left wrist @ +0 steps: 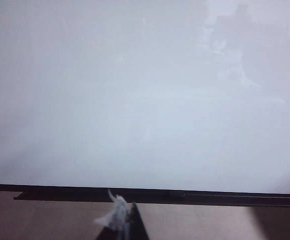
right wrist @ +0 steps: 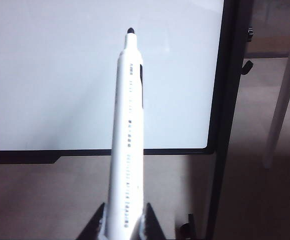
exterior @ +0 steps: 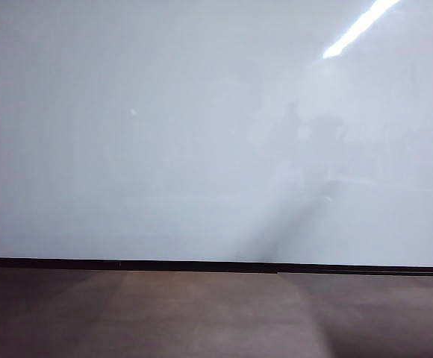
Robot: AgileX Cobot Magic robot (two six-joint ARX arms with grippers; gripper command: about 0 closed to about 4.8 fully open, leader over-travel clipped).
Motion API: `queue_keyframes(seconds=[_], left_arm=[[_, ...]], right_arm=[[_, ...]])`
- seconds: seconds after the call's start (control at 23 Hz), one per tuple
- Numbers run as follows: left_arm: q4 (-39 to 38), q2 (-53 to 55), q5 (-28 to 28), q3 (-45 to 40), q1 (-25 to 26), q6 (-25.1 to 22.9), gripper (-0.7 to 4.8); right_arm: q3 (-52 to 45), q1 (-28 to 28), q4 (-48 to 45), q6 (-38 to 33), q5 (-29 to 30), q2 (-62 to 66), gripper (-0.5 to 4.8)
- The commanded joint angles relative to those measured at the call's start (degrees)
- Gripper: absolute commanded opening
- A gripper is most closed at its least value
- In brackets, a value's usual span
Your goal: Reach to the right to find the marker pen, pick it up, and write the number 17 on the whiteboard.
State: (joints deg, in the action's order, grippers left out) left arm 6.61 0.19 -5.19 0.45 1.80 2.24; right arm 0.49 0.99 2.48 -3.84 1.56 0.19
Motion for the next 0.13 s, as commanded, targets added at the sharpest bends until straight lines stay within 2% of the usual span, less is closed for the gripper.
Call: queue_keyframes(seconds=[0.04, 0.13], left_arm=[[0.66, 0.04, -0.02, 0.04, 0.04, -0.09, -0.05], [0.66, 0.04, -0.02, 0.04, 0.04, -0.09, -0.05]], right_arm=[[0.11, -0.07, -1.01, -0.24, 0.09, -0.07, -0.01], [0.11, -0.07, -1.01, -0.24, 0.09, -0.07, -0.01]])
